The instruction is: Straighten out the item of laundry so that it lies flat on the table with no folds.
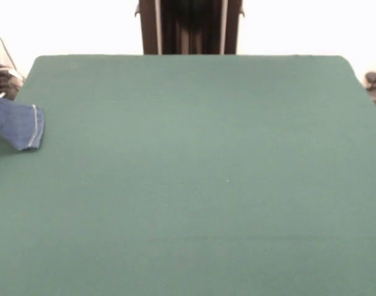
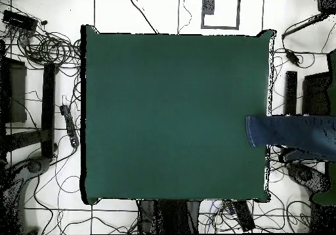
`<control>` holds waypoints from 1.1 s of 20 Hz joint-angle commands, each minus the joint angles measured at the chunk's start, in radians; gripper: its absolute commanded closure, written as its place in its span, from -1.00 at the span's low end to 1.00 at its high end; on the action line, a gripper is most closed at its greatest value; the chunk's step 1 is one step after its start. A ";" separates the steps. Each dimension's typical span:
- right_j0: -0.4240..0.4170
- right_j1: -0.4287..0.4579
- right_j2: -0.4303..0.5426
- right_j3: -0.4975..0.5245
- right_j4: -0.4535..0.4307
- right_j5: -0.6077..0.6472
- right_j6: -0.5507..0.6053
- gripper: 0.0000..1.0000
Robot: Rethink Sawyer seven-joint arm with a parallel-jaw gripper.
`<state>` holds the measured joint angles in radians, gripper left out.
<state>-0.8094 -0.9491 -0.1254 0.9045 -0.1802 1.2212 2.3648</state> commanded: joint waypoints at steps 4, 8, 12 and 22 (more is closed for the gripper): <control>-0.037 0.088 0.185 -0.058 -0.024 0.086 -0.471 1.00; -0.063 0.121 0.202 -0.105 -0.025 0.095 -0.495 1.00; -0.092 0.175 0.228 -0.180 -0.026 0.115 -0.531 1.00; -0.133 0.312 0.282 -0.404 -0.045 0.202 -0.628 1.00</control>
<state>-0.9710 -0.6554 0.0250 0.6156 -0.2004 1.3017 2.0973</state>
